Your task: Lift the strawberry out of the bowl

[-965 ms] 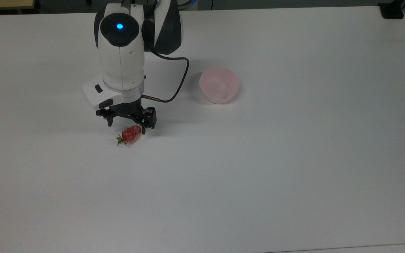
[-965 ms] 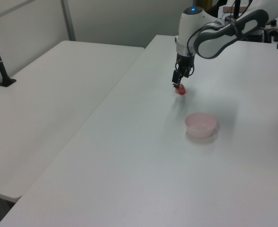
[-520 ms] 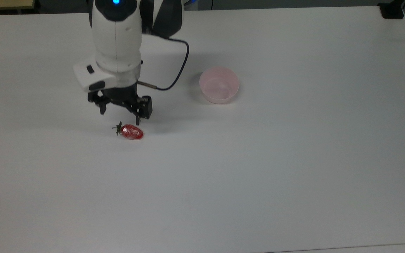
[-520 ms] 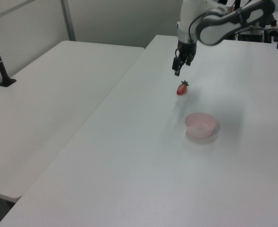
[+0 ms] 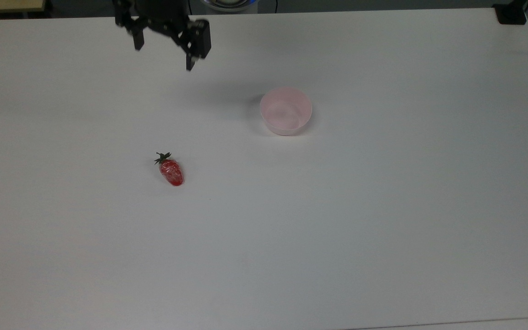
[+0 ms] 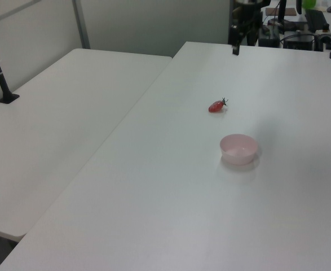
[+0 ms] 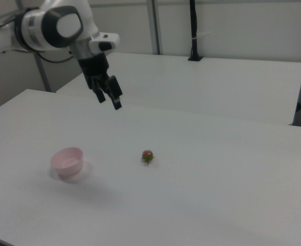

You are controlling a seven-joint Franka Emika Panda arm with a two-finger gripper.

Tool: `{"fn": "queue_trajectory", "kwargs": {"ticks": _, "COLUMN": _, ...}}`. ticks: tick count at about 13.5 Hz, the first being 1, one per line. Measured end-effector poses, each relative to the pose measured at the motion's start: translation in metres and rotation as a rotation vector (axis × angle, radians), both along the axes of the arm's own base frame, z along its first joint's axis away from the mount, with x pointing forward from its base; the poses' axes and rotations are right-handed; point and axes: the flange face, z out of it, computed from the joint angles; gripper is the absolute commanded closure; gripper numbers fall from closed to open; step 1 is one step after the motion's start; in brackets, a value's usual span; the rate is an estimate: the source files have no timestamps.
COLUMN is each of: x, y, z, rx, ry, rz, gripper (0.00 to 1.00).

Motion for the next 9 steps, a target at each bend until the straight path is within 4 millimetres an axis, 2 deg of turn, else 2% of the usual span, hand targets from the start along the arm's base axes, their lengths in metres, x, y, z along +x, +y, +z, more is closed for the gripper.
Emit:
{"fn": "queue_trajectory", "kwargs": {"ticks": 4, "x": -0.025, "y": 0.015, "z": 0.033, "rx": 0.036, "ry": -0.009, "rz": -0.001, "gripper": 0.0}}
{"fn": "queue_trajectory", "kwargs": {"ticks": 7, "x": -0.027, "y": 0.02, "z": 0.034, "rx": 0.072, "ry": -0.007, "rz": 0.024, "gripper": 0.0}}
{"fn": "queue_trajectory", "kwargs": {"ticks": 9, "x": -0.027, "y": 0.012, "z": 0.032, "rx": 0.084, "ry": 0.007, "rz": 0.11, "gripper": 0.0}}
